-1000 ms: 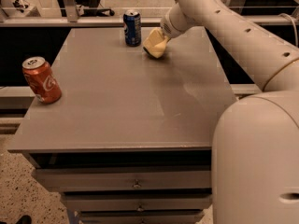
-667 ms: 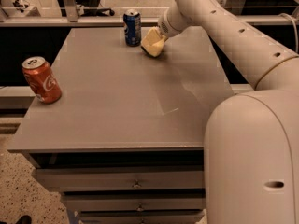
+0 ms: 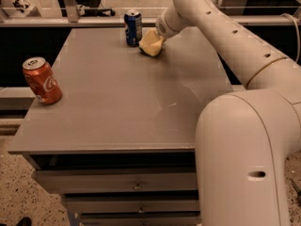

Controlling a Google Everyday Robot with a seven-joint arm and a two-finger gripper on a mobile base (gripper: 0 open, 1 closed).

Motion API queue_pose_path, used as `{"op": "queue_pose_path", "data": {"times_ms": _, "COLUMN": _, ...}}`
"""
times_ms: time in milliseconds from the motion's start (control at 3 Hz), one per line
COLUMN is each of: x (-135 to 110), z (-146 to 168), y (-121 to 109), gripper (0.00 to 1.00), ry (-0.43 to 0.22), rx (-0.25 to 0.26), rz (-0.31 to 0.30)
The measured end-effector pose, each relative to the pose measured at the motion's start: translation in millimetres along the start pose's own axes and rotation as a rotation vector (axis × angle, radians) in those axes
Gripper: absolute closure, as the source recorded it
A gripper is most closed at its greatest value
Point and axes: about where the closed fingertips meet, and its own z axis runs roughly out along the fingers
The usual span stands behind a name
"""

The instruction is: Move sponge near pepsi can

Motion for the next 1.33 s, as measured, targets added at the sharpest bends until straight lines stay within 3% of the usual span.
{"op": "queue_pose_path", "data": {"times_ms": 667, "x": -2.3, "z": 6.8, "y": 2.8, "gripper": 0.11, "ry": -0.004, "rx": -0.012, "rz": 0.002}}
{"op": "queue_pose_path", "data": {"times_ms": 1000, "x": -2.9, "z": 7.7, "y": 4.5, "gripper": 0.00, "ry": -0.006, "rx": -0.016, "rz": 0.002}}
{"op": "queue_pose_path", "data": {"times_ms": 1333, "x": -1.9, "z": 4.9, "y": 6.0, "gripper": 0.00, "ry": -0.012, "rx": -0.021, "rz": 0.006}}
